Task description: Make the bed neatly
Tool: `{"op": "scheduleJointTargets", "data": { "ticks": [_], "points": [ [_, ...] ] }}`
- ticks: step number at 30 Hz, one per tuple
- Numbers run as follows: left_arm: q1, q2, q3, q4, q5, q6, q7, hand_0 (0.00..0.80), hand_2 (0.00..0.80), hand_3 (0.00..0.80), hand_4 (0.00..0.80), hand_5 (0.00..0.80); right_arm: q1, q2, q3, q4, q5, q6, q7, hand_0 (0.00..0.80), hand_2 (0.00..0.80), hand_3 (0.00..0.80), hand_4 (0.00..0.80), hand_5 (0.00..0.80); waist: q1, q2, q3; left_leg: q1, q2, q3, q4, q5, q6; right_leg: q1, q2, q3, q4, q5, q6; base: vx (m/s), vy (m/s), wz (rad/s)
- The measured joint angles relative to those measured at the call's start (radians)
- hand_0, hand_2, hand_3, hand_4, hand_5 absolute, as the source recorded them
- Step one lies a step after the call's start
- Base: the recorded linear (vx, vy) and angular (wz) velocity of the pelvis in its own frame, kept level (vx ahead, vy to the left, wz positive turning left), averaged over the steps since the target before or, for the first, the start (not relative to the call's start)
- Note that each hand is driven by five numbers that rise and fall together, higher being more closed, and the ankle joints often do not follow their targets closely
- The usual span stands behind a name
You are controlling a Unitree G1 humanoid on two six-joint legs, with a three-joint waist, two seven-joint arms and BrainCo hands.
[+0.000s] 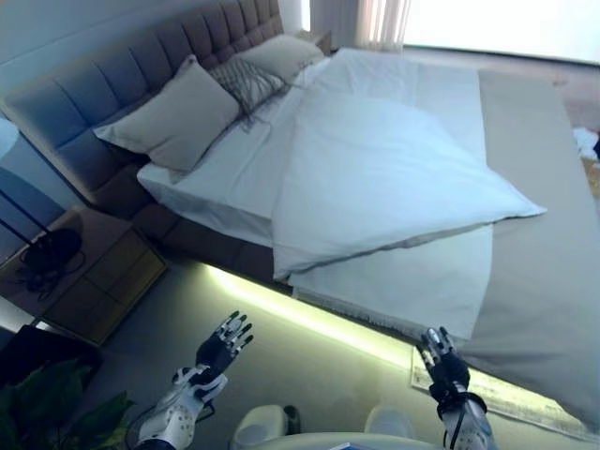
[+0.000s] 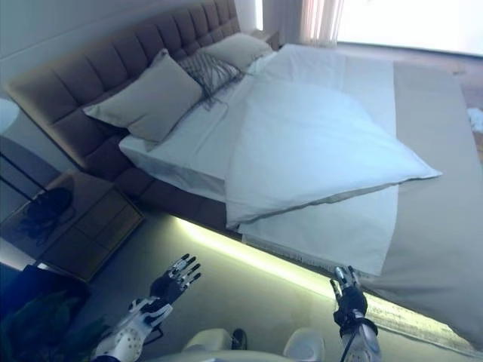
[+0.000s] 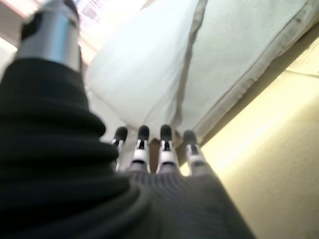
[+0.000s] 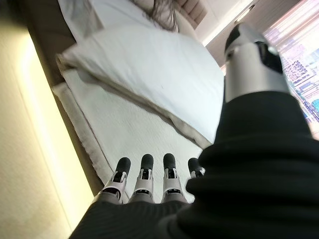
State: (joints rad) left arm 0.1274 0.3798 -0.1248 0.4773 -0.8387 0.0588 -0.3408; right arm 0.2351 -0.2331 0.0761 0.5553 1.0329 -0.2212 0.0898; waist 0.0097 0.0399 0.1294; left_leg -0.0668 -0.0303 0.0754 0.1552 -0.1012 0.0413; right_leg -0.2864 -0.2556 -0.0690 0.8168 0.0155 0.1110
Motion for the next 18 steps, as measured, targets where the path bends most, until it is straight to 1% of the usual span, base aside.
{"op": "scheduleJointTargets", "data": {
  "ticks": [1,2,3,4,5,7,8,9,10,12,13,14,15,16,17,18],
  "points": [
    [-0.007,0.033,0.001,-0.029,-0.001,0.002,-0.003,0.0,0.0,0.0,0.0,0.0,0.002,0.023,-0.009,-0.004,0.0,-0.008,0.008,0.0,0.0,0.0,0.0,0.0,0.0,-0.05,0.003,0.005,-0.044,-0.026,0.021,-0.006,-0.007,-0.02,-0.016,-0.02,-0.068,-0.015,0.021,0.359,-0.342,0.04],
    [-0.003,0.044,0.008,-0.045,-0.001,0.004,-0.009,0.0,0.0,0.0,0.0,0.0,0.005,0.02,-0.005,-0.02,0.0,-0.016,0.014,0.0,0.0,0.0,0.0,0.0,0.008,-0.048,0.001,0.008,-0.046,-0.032,0.095,-0.042,0.007,-0.021,-0.016,-0.026,-0.139,-0.031,0.056,0.403,-0.393,0.04],
    [-0.007,0.039,0.022,-0.033,0.0,0.011,-0.007,0.0,0.0,0.0,0.0,0.0,-0.014,0.02,-0.003,-0.007,0.001,-0.016,0.015,0.0,0.0,0.0,0.0,0.0,0.004,-0.065,0.017,0.039,-0.051,-0.025,0.064,-0.021,0.025,-0.012,-0.034,-0.026,-0.195,-0.047,0.053,0.502,-0.49,0.06],
    [-0.008,0.024,0.032,-0.019,-0.001,0.015,-0.001,0.0,0.0,0.0,0.0,0.0,-0.016,0.021,-0.004,-0.001,0.001,-0.017,0.015,0.0,0.0,0.0,0.0,0.0,0.004,-0.071,0.01,0.039,-0.058,-0.019,0.063,-0.021,0.026,0.001,-0.038,-0.024,-0.297,-0.061,0.048,0.463,-0.402,0.18],
    [-0.013,0.013,0.026,-0.018,-0.001,0.016,-0.001,0.0,0.0,0.0,0.0,0.0,-0.029,0.018,-0.004,0.009,0.001,-0.017,0.015,0.0,0.0,0.0,0.0,0.0,0.001,-0.07,0.014,0.034,-0.061,-0.019,0.065,-0.02,0.026,0.006,-0.048,-0.019,-0.395,-0.056,0.056,0.483,-0.372,0.19],
    [-0.003,0.001,0.018,-0.014,0.0,0.031,-0.003,0.0,0.0,0.0,0.0,0.0,-0.06,0.02,-0.007,0.03,0.001,-0.016,0.011,0.0,0.0,0.0,0.0,0.0,-0.004,-0.075,0.014,0.036,-0.064,-0.023,0.063,-0.024,0.02,0.015,-0.072,0.006,-0.605,-0.023,0.095,0.434,-0.327,0.11],
    [0.01,0.001,0.019,-0.015,0.0,0.037,-0.003,0.0,0.0,0.0,0.0,0.0,-0.066,0.021,-0.008,0.029,0.001,-0.015,0.009,0.0,0.0,0.0,0.0,0.0,-0.016,-0.073,0.014,0.044,-0.057,-0.028,0.062,-0.029,0.012,0.035,-0.071,0.007,-0.679,-0.009,0.098,0.385,-0.33,0.07],
    [0.025,0.001,0.023,-0.015,0.0,0.043,-0.003,0.0,0.0,0.0,0.0,0.0,-0.067,0.023,-0.008,0.029,0.001,-0.013,0.008,0.0,0.0,0.0,0.0,0.0,-0.02,-0.073,0.014,0.06,-0.047,-0.029,0.06,-0.038,-0.002,0.04,-0.074,0.006,-0.702,0.005,0.098,0.388,-0.363,0.02],
    [0.038,0.003,0.023,-0.015,0.0,0.046,-0.003,0.0,0.0,0.0,0.0,0.0,-0.063,0.025,-0.008,0.029,0.0,-0.009,0.008,0.0,0.0,0.0,0.0,0.0,-0.02,-0.077,0.012,0.078,-0.039,-0.029,0.051,-0.044,-0.013,0.042,-0.073,0.006,-0.705,0.019,0.091,0.363,-0.357,-0.02],
    [0.069,0.009,0.024,-0.015,0.0,0.054,-0.004,0.0,0.0,0.0,0.0,0.0,-0.04,0.026,-0.008,0.031,0.0,0.006,0.011,0.0,0.0,0.0,0.0,0.0,-0.022,-0.099,-0.003,0.113,-0.017,-0.032,0.042,-0.069,-0.052,0.076,-0.053,0.004,-0.705,0.028,0.08,0.359,-0.369,0.01],
    [0.08,0.0,0.022,-0.011,0.001,0.055,-0.004,0.0,0.0,0.0,0.0,0.0,-0.025,0.021,-0.01,0.042,0.0,0.013,0.018,0.0,0.0,0.0,0.0,0.0,-0.025,-0.097,-0.018,0.131,0.014,-0.043,0.042,-0.084,-0.076,0.091,-0.023,0.005,-0.698,0.08,0.059,0.327,-0.359,0.19],
    [0.088,-0.009,0.018,-0.015,0.001,0.057,-0.008,0.0,0.0,0.0,0.0,0.0,-0.004,0.018,-0.015,0.043,0.0,0.017,0.019,0.0,0.0,0.0,0.0,0.0,-0.028,-0.086,-0.033,0.146,0.044,-0.062,0.03,-0.09,-0.09,0.1,0.01,0.003,-0.685,0.1,0.048,0.243,-0.292,0.34],
    [0.099,-0.021,0.018,-0.025,0.001,0.057,-0.013,0.0,0.0,0.0,0.0,0.0,0.014,0.011,-0.024,0.043,0.0,0.032,0.02,0.0,0.0,0.0,0.0,0.0,-0.047,-0.078,-0.041,0.168,0.083,-0.072,0.009,-0.092,-0.1,0.109,0.05,0.0,-0.664,0.093,0.024,0.234,-0.33,0.27],
    [0.113,-0.03,0.018,-0.037,0.001,0.057,-0.019,0.0,0.0,0.0,0.0,0.0,0.02,-0.005,-0.025,0.04,0.0,0.042,0.02,0.0,0.0,0.0,0.0,0.0,-0.05,-0.058,-0.055,0.187,0.119,-0.078,-0.01,-0.091,-0.102,0.113,0.087,-0.015,-0.652,0.07,-0.012,0.23,-0.361,0.15],
    [0.12,-0.036,0.02,-0.051,0.001,0.06,-0.028,0.0,0.0,0.0,0.0,0.0,0.02,-0.024,-0.025,0.031,-0.001,0.053,0.021,0.0,0.0,0.0,0.0,0.0,-0.05,-0.041,-0.06,0.196,0.152,-0.077,-0.012,-0.079,-0.114,0.113,0.118,-0.029,-0.633,0.051,-0.041,0.239,-0.401,0.03],
    [0.115,-0.039,0.021,-0.058,0.0,0.059,-0.037,0.0,0.0,0.0,0.0,0.0,0.021,-0.038,-0.024,0.029,-0.001,0.06,0.024,0.0,0.0,0.0,0.0,0.0,-0.053,-0.039,-0.063,0.194,0.167,-0.077,0.01,-0.07,-0.119,0.119,0.137,-0.036,-0.625,0.034,-0.056,0.172,-0.324,-0.04]
  ]
}}
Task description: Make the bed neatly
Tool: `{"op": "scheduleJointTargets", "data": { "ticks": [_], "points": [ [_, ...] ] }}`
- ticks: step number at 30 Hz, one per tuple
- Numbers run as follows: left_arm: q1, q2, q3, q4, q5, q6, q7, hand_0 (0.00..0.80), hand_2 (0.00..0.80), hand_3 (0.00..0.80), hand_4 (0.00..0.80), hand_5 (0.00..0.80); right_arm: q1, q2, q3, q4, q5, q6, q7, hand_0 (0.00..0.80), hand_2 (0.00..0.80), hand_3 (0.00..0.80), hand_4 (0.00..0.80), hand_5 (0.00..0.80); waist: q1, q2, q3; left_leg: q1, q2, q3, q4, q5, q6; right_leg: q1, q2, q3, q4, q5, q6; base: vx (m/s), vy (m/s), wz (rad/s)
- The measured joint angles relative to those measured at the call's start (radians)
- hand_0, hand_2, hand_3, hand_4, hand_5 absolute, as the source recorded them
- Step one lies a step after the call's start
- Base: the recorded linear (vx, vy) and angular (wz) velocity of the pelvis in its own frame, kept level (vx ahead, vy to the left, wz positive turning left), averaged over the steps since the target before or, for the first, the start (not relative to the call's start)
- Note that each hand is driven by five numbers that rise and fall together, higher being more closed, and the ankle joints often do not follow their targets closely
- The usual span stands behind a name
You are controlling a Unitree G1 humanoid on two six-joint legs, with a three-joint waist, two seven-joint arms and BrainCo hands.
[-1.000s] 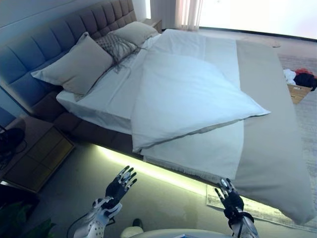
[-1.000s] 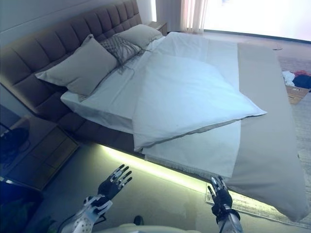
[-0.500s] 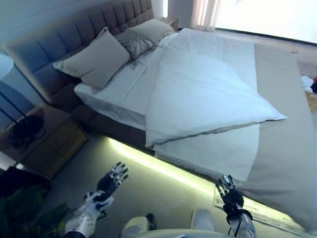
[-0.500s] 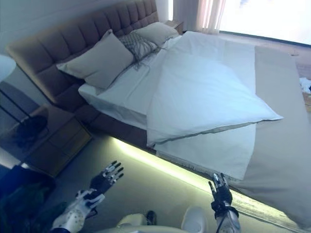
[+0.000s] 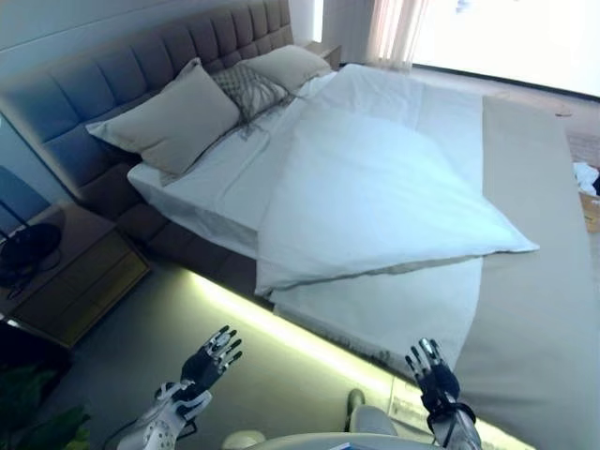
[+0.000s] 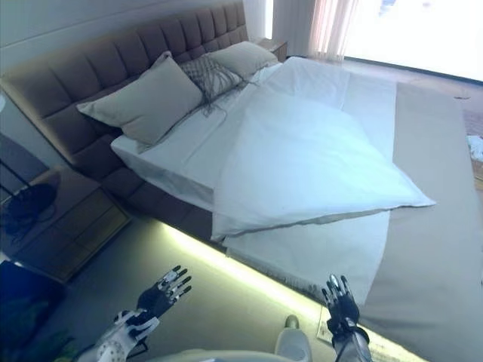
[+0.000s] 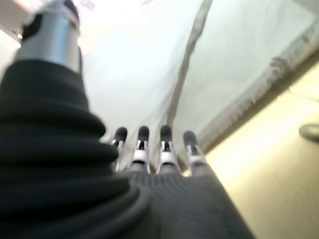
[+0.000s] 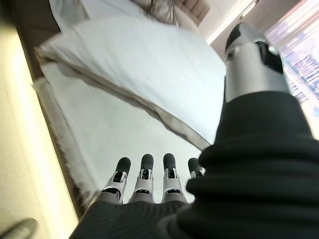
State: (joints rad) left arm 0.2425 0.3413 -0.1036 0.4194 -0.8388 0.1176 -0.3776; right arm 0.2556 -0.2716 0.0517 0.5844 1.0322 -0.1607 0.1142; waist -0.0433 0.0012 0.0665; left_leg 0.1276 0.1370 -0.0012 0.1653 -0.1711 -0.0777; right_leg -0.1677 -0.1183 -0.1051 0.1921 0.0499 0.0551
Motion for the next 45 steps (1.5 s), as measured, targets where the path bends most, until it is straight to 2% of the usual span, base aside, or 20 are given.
{"op": "scheduleJointTargets", "data": {
  "ticks": [2,5,8,12,15,17,21,22,23,24,25,26,27,29,32,34,36,38,41,45],
  "points": [
    [-0.011,-0.005,-0.003,-0.002,-0.001,-0.004,-0.014,0.0,0.0,0.0,0.0,0.0,-0.009,-0.016,0.003,0.001,0.0,0.009,0.002,0.0,0.0,0.0,0.0,0.0,0.002,-0.014,-0.001,-0.003,0.016,0.0,0.042,0.033,0.03,0.022,0.021,-0.003,-0.005,-0.016,-0.023,0.131,-0.329,-0.07],
    [-0.062,-0.011,-0.037,0.04,-0.003,-0.017,-0.018,0.0,0.0,0.0,0.0,0.0,-0.04,-0.018,0.005,0.027,0.001,0.01,0.008,0.0,0.0,0.0,0.0,0.0,0.001,-0.06,-0.014,-0.085,0.024,0.005,0.173,0.122,0.001,0.037,0.037,-0.023,-0.014,-0.038,-0.057,0.116,-0.295,0.11],
    [-0.101,-0.014,-0.085,0.065,-0.003,-0.02,-0.033,0.0,0.0,0.0,0.0,0.0,-0.068,-0.015,0.021,0.04,0.013,0.007,0.009,0.0,0.0,0.0,0.0,0.0,0.002,-0.091,-0.014,-0.14,0.045,0.028,0.268,0.208,0.011,0.064,0.045,-0.028,-0.033,-0.056,-0.092,0.09,-0.041,0.11],
    [-0.119,-0.028,-0.115,0.067,-0.003,-0.02,-0.056,0.0,0.0,0.0,0.0,0.0,-0.068,-0.015,0.021,0.04,0.035,-0.012,0.001,0.0,0.0,0.0,0.0,0.0,-0.014,-0.055,0.0,-0.157,0.015,0.06,0.196,0.173,-0.023,0.092,0.07,-0.03,-0.069,-0.066,-0.107,0.146,0.067,0.16],
    [-0.159,-0.039,-0.116,0.077,-0.003,-0.018,-0.055,0.0,0.0,0.0,0.0,0.0,-0.05,-0.008,0.024,0.037,0.042,-0.014,-0.023,0.0,0.0,0.0,0.0,0.0,-0.017,-0.058,0.015,-0.164,-0.032,0.054,-0.032,0.174,-0.027,0.117,0.083,0.046,-0.116,-0.031,-0.115,0.227,0.047,0.46],
    [-0.18,-0.062,-0.116,0.083,-0.003,-0.017,-0.055,0.0,0.0,0.0,0.0,0.0,-0.055,-0.014,0.022,0.026,0.054,-0.03,-0.029,0.0,0.0,0.0,0.0,0.0,0.003,-0.041,0.038,-0.174,-0.039,0.049,-0.13,0.178,-0.026,0.127,0.093,0.097,-0.137,-0.026,-0.116,0.247,0.017,-0.02],
    [-0.179,-0.072,-0.11,0.106,-0.002,-0.017,-0.056,0.0,0.0,0.0,0.0,0.0,-0.065,-0.019,0.013,0.023,0.091,-0.049,-0.017,0.0,0.0,0.0,0.0,0.0,0.037,0.031,0.081,-0.169,-0.034,-0.027,-0.204,0.158,-0.034,0.122,0.121,0.158,-0.151,-0.03,-0.104,0.256,0.022,-0.45],
    [-0.171,-0.082,-0.108,0.109,-0.001,-0.018,-0.057,0.0,0.0,0.0,0.0,0.0,-0.067,-0.028,0.01,0.031,0.093,-0.055,-0.007,0.0,0.0,0.0,0.0,0.0,0.045,0.087,0.074,-0.174,-0.005,-0.038,-0.213,0.128,-0.03,0.135,0.159,0.15,-0.154,-0.03,-0.084,0.263,0.039,-0.91],
    [-0.159,-0.082,-0.095,0.099,-0.001,-0.019,-0.056,0.0,0.0,0.0,0.0,0.0,-0.088,-0.012,0.006,0.053,0.096,-0.054,-0.003,0.0,0.0,0.0,0.0,0.0,0.089,0.096,0.099,-0.157,0.011,-0.012,-0.207,0.185,-0.053,0.077,0.173,0.112,0.049,-0.093,-0.071,0.27,0.052,-1.21],
    [-0.141,-0.05,-0.087,0.072,-0.001,-0.019,-0.057,0.0,0.0,0.0,0.0,0.0,-0.083,0.011,0.005,0.062,0.098,-0.054,0.008,0.0,0.0,0.0,0.0,0.0,0.112,0.066,0.107,-0.137,0.006,0.037,-0.192,0.2,-0.045,0.046,0.16,0.092,0.211,-0.193,-0.066,0.306,0.078,-1.32],
    [-0.109,-0.025,-0.081,0.065,0.0,-0.017,-0.058,0.0,0.0,0.0,0.0,0.0,-0.065,0.031,0.005,0.063,0.099,-0.055,0.021,0.0,0.0,0.0,0.0,0.0,0.119,0.034,0.098,-0.134,-0.014,0.061,-0.156,0.205,-0.037,0.068,0.141,0.085,0.242,-0.263,-0.079,0.325,0.107,-0.82],
    [-0.1,-0.015,-0.075,0.079,0.004,-0.009,-0.057,0.0,0.0,0.0,0.0,0.0,-0.057,0.037,-0.001,0.068,0.1,-0.06,0.033,0.0,0.0,0.0,0.0,0.0,0.109,0.015,0.098,-0.148,-0.032,0.049,-0.08,0.196,-0.034,0.125,0.12,0.098,0.168,-0.309,-0.097,0.297,0.115,-0.42],
    [-0.094,-0.019,-0.072,0.081,0.008,0.004,-0.058,0.0,0.0,0.0,0.0,0.0,-0.05,0.038,-0.01,0.073,0.102,-0.069,0.033,0.0,0.0,0.0,0.0,0.0,0.106,0.01,0.097,-0.181,-0.039,0.016,-0.018,0.165,-0.038,0.167,0.117,0.111,0.112,-0.299,-0.097,0.317,0.154,-0.26],
    [-0.11,-0.019,-0.071,0.078,0.01,0.005,-0.062,0.0,0.0,0.0,0.0,0.0,-0.047,0.036,-0.023,0.073,0.102,-0.077,0.033,0.0,0.0,0.0,0.0,0.0,0.109,0.016,0.094,-0.23,-0.041,-0.031,-0.059,0.173,-0.035,0.205,0.106,0.139,0.034,-0.269,-0.1,0.268,0.168,-0.27],
    [-0.122,-0.032,-0.071,0.079,0.01,0.011,-0.058,0.0,0.0,0.0,0.0,0.0,-0.036,0.024,-0.019,0.072,0.106,-0.077,0.029,0.0,0.0,0.0,0.0,0.0,0.109,0.046,0.084,-0.265,-0.029,-0.053,-0.093,0.193,-0.006,0.265,0.084,0.161,0.002,-0.283,-0.045,0.272,0.247,-0.22],
    [-0.125,-0.036,-0.071,0.09,0.01,0.014,-0.053,0.0,0.0,0.0,0.0,0.0,-0.033,0.026,-0.002,0.077,0.121,-0.078,0.016,0.0,0.0,0.0,0.0,0.0,0.117,0.041,0.058,-0.262,-0.076,-0.028,-0.05,0.244,-0.011,0.296,0.024,0.182,0.013,-0.33,0.005,0.287,0.256,-0.27],
    [-0.153,-0.026,-0.07,0.098,0.01,0.008,-0.051,0.0,0.0,0.0,0.0,0.0,-0.039,0.052,0.013,0.056,0.133,-0.078,0.012,0.0,0.0,0.0,0.0,0.0,0.113,0.006,0.04,-0.265,-0.146,0.002,-0.024,0.222,0.038,0.304,-0.051,0.144,0.014,-0.32,0.047,0.233,0.261,-0.06],
    [-0.179,-0.025,-0.068,0.089,0.01,0.005,-0.051,0.0,0.0,0.0,0.0,0.0,-0.046,0.079,0.021,0.036,0.136,-0.078,0.003,0.0,0.0,0.0,0.0,0.0,0.122,-0.003,0.04,-0.258,-0.178,0.006,-0.017,0.201,0.068,0.283,-0.086,0.108,0.075,-0.299,0.062,0.275,0.382,0.07],
    [-0.175,-0.015,-0.061,0.081,0.01,-0.008,-0.053,0.0,0.0,0.0,0.0,0.0,-0.075,0.105,0.036,-0.011,0.127,-0.079,-0.012,0.0,0.0,0.0,0.0,0.0,0.149,0.007,0.039,-0.212,-0.196,0.052,-0.021,0.165,0.107,0.18,-0.132,0.067,0.311,-0.26,0.064,0.232,0.309,-0.22],
    [-0.142,-0.002,-0.021,0.09,0.011,-0.022,-0.05,0.0,0.0,0.0,0.0,0.0,-0.098,0.102,0.066,-0.024,0.095,-0.079,-0.029,0.0,0.0,0.0,0.0,0.0,0.163,0.039,0.022,-0.142,-0.2,0.058,-0.068,0.151,0.14,0.126,-0.158,0.026,0.447,-0.183,0.053,0.161,0.087,-0.07]
  ]
}}
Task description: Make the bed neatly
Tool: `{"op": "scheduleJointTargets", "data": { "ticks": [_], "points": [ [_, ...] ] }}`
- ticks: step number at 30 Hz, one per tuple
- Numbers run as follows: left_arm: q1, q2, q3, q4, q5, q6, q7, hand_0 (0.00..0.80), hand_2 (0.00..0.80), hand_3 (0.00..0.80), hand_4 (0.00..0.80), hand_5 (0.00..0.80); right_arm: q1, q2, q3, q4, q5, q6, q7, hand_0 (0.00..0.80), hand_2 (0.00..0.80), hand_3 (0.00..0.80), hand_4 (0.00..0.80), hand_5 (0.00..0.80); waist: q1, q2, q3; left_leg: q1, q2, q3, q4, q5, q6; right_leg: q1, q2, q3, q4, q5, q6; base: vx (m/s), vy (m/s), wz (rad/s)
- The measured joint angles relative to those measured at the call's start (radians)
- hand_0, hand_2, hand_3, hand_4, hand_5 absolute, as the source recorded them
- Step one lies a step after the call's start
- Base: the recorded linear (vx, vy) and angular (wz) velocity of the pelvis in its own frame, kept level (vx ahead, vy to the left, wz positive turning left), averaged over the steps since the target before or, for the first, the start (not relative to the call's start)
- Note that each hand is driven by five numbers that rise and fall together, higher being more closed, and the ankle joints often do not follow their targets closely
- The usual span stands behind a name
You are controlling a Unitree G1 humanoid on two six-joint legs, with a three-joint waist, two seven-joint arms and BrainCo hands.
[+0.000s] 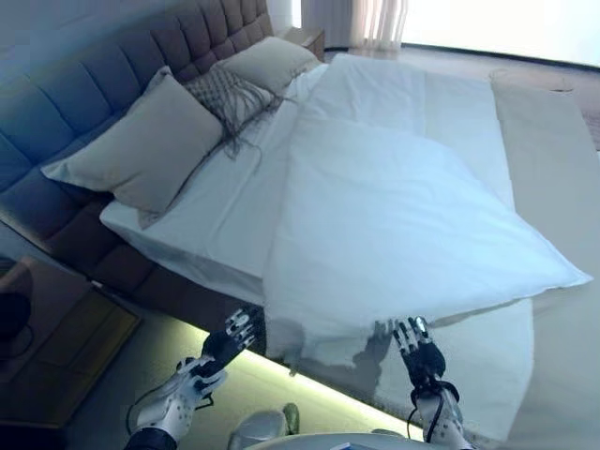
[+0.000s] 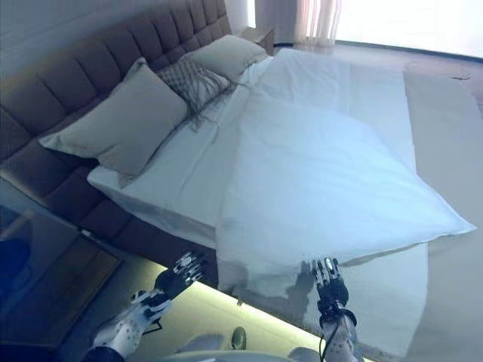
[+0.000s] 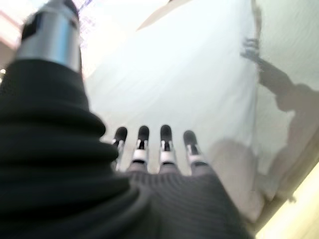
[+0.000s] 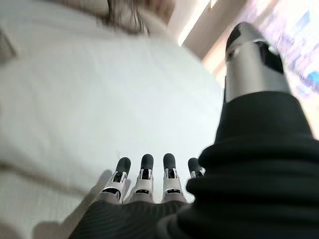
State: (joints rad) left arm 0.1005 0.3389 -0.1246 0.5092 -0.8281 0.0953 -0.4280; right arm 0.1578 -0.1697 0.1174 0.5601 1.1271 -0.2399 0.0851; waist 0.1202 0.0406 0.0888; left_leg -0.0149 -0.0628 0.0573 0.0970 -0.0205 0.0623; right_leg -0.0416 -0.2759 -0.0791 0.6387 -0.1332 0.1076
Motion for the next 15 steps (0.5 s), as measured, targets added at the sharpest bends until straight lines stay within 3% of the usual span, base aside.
{"op": "scheduleJointTargets", "data": {
  "ticks": [3,7,8,10,11,15],
  "points": [
    [0.014,0.022,0.02,-0.001,-0.001,-0.005,0.014,0.0,0.0,0.0,0.0,0.0,-0.007,0.0,0.013,0.004,-0.009,0.0,-0.008,0.0,0.0,0.0,0.0,0.0,0.002,-0.003,-0.002,0.018,0.003,-0.002,-0.024,-0.005,0.015,-0.037,0.004,-0.032,-0.023,-0.019,0.003,0.154,-0.103,-0.04],
    [0.016,0.016,0.021,0.001,-0.002,-0.008,0.017,0.0,0.0,0.0,0.0,0.0,-0.017,-0.019,-0.002,0.043,-0.002,-0.001,-0.009,0.0,0.0,0.0,0.0,0.0,-0.051,-0.007,-0.003,0.055,0.01,-0.002,-0.063,-0.001,0.006,-0.059,0.004,-0.037,-0.275,0.0,0.042,0.136,-0.118,-0.02],
    [0.019,0.016,0.021,0.0,-0.005,-0.011,0.018,0.0,0.0,0.0,0.0,0.0,-0.017,-0.018,-0.013,0.061,0.004,-0.001,-0.01,0.0,0.0,0.0,0.0,0.0,-0.054,-0.015,-0.008,0.057,0.01,-0.004,-0.069,-0.001,-0.004,-0.06,0.006,-0.034,-0.329,0.029,0.047,0.094,-0.101,0.05],
    [0.02,0.023,0.021,-0.001,-0.01,-0.013,0.019,0.0,0.0,0.0,0.0,0.0,-0.015,-0.014,-0.036,0.101,0.005,-0.002,-0.013,0.0,0.0,0.0,0.0,0.0,-0.059,-0.066,-0.03,0.068,-0.002,-0.007,-0.072,-0.006,-0.033,-0.067,0.009,-0.035,-0.403,0.129,0.035,0.102,-0.135,0.02],
    [0.022,0.017,0.018,0.009,-0.01,-0.013,0.025,0.0,0.0,0.0,0.0,0.0,-0.018,-0.018,-0.053,0.122,0.005,-0.003,-0.022,0.0,0.0,0.0,0.0,0.0,-0.053,-0.076,-0.038,0.076,0.005,-0.017,-0.066,-0.014,-0.051,-0.062,0.022,-0.037,-0.41,0.116,0.033,0.112,-0.168,-0.08],
    [0.044,0.013,0.02,0.01,-0.01,-0.014,0.026,0.0,0.0,0.0,0.0,0.0,-0.015,-0.047,-0.092,0.118,0.004,-0.014,-0.04,0.0,0.0,0.0,0.0,0.0,-0.054,-0.053,-0.05,0.074,0.071,-0.044,-0.053,-0.033,-0.093,-0.028,0.098,-0.053,-0.475,0.112,-0.001,0.121,-0.18,-0.1]
  ]
}}
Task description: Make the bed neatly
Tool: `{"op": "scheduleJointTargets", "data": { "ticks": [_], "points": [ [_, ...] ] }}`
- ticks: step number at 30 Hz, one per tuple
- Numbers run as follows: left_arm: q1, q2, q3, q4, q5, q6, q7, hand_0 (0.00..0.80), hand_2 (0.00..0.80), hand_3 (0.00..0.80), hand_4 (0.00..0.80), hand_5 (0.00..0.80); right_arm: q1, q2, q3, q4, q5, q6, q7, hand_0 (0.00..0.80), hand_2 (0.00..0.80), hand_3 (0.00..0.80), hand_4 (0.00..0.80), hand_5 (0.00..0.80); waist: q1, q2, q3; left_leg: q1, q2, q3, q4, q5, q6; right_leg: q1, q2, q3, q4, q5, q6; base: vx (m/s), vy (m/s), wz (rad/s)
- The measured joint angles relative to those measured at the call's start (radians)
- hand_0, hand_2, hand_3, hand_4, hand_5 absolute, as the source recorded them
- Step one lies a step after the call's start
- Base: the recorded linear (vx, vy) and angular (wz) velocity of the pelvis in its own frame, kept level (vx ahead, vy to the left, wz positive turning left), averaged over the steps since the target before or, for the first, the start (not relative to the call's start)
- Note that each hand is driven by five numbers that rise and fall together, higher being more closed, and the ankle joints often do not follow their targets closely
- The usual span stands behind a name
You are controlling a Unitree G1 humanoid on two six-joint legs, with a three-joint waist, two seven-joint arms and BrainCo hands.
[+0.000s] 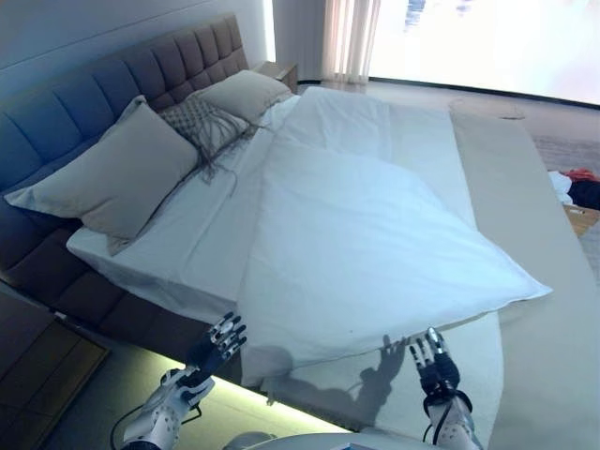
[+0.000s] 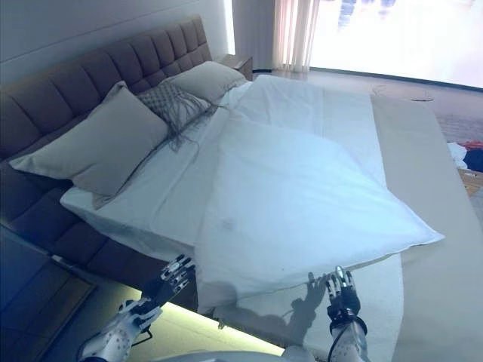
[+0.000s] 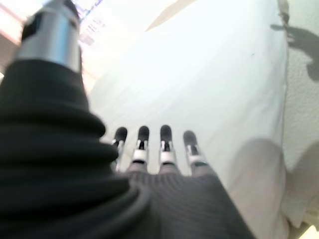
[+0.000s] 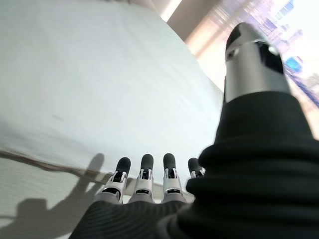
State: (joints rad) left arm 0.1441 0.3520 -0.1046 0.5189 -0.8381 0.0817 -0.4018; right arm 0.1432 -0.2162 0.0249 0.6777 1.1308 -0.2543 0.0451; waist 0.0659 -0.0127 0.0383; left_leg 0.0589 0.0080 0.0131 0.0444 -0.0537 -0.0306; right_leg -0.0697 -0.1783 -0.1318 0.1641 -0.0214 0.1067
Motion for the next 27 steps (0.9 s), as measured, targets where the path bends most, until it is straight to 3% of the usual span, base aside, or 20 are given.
{"op": "scheduleJointTargets", "data": {
  "ticks": [3,10,14,18,20,21,23,24,26,27],
  "points": [
    [-0.001,-0.001,0.001,0.0,0.0,-0.003,-0.001,0.0,0.0,0.0,0.0,0.0,0.0,-0.012,-0.021,0.016,0.002,0.002,-0.006,0.0,0.0,0.0,0.0,0.0,-0.002,0.01,-0.006,0.0,0.024,-0.012,-0.004,-0.004,-0.014,0.017,0.025,-0.016,-0.026,0.001,-0.013,0.116,-0.207,0.06],
    [-0.01,-0.007,0.002,0.003,0.006,-0.007,0.001,0.0,0.0,0.0,0.0,0.0,-0.003,-0.025,-0.033,0.042,0.061,0.095,-0.008,0.0,0.0,0.0,0.0,0.0,-0.002,0.006,-0.007,-0.003,0.049,-0.017,0.005,-0.006,-0.032,0.066,0.053,-0.043,-0.093,0.018,-0.026,0.064,-0.177,0.1],
    [-0.02,-0.009,0.009,0.007,0.009,-0.007,-0.017,0.0,0.0,0.0,0.0,0.0,-0.023,-0.034,-0.036,0.05,0.18,0.162,0.002,0.0,0.0,0.0,0.0,0.0,0.002,0.009,0.009,-0.037,0.057,-0.014,0.063,-0.022,-0.036,0.071,0.054,-0.064,-0.095,0.016,-0.03,0.052,0.105,0.21],
    [-0.047,-0.011,0.0,0.021,0.009,-0.004,-0.039,0.0,0.0,0.0,0.0,0.0,-0.108,-0.052,-0.082,0.189,0.312,0.201,0.102,0.0,0.0,0.0,0.0,0.0,0.016,0.042,0.068,-0.096,0.067,-0.009,0.129,-0.045,-0.036,0.058,0.044,-0.079,-0.078,0.004,-0.042,0.069,0.279,0.14],
    [-0.078,-0.009,-0.019,0.033,0.01,0.001,-0.044,0.0,0.0,0.0,0.0,0.0,-0.138,-0.09,-0.118,0.243,0.347,0.216,0.135,0.0,0.0,0.0,0.0,0.0,0.029,0.061,0.08,-0.134,0.057,0.019,0.161,-0.049,-0.031,-0.004,0.012,-0.081,-0.01,-0.014,-0.028,0.178,0.248,0.18],
    [-0.083,-0.005,-0.019,0.032,0.014,0.001,-0.053,0.0,0.0,0.0,0.0,0.0,-0.143,-0.103,-0.143,0.247,0.354,0.219,0.152,0.0,0.0,0.0,0.0,0.0,0.033,0.063,0.09,-0.141,0.034,0.019,0.167,-0.047,-0.021,-0.026,-0.016,-0.08,0.034,-0.031,-0.016,0.235,0.18,0.18],
    [-0.079,0.02,-0.022,0.031,0.032,0.003,-0.065,0.0,0.0,0.0,0.0,0.0,-0.136,-0.111,-0.193,0.265,0.354,0.224,0.177,0.0,0.0,0.0,0.0,0.0,0.029,0.056,0.111,-0.126,-0.007,0.025,0.177,-0.053,0.009,-0.052,-0.074,-0.075,0.141,-0.07,0.004,0.207,-0.021,0.14],
    [-0.074,0.039,-0.021,0.031,0.031,0.003,-0.07,0.0,0.0,0.0,0.0,0.0,-0.135,-0.109,-0.208,0.287,0.353,0.23,0.19,0.0,0.0,0.0,0.0,0.0,0.034,0.038,0.127,-0.111,-0.021,0.035,0.183,-0.062,0.014,-0.067,-0.103,-0.07,0.192,-0.087,0.019,0.002,-0.282,-0.02],
    [-0.073,0.079,-0.025,0.028,0.029,0.008,-0.071,0.0,0.0,0.0,0.0,0.0,-0.135,-0.112,-0.21,0.288,0.353,0.241,0.212,0.0,0.0,0.0,0.0,0.0,0.03,0.031,0.144,-0.144,-0.016,0.042,0.218,-0.075,0.015,-0.112,-0.137,-0.062,0.24,-0.107,0.018,-0.297,-0.338,0.0],
    [-0.099,0.103,-0.052,0.025,0.014,-0.003,-0.067,0.0,0.0,0.0,0.0,0.0,-0.153,-0.127,-0.21,0.306,0.355,0.249,0.239,0.0,0.0,0.0,0.0,0.0,0.031,0.025,0.15,-0.209,-0.01,0.039,0.249,-0.076,0.014,-0.178,-0.156,-0.021,0.243,-0.097,0.033,-0.442,-0.248,0.3]
  ]
}}
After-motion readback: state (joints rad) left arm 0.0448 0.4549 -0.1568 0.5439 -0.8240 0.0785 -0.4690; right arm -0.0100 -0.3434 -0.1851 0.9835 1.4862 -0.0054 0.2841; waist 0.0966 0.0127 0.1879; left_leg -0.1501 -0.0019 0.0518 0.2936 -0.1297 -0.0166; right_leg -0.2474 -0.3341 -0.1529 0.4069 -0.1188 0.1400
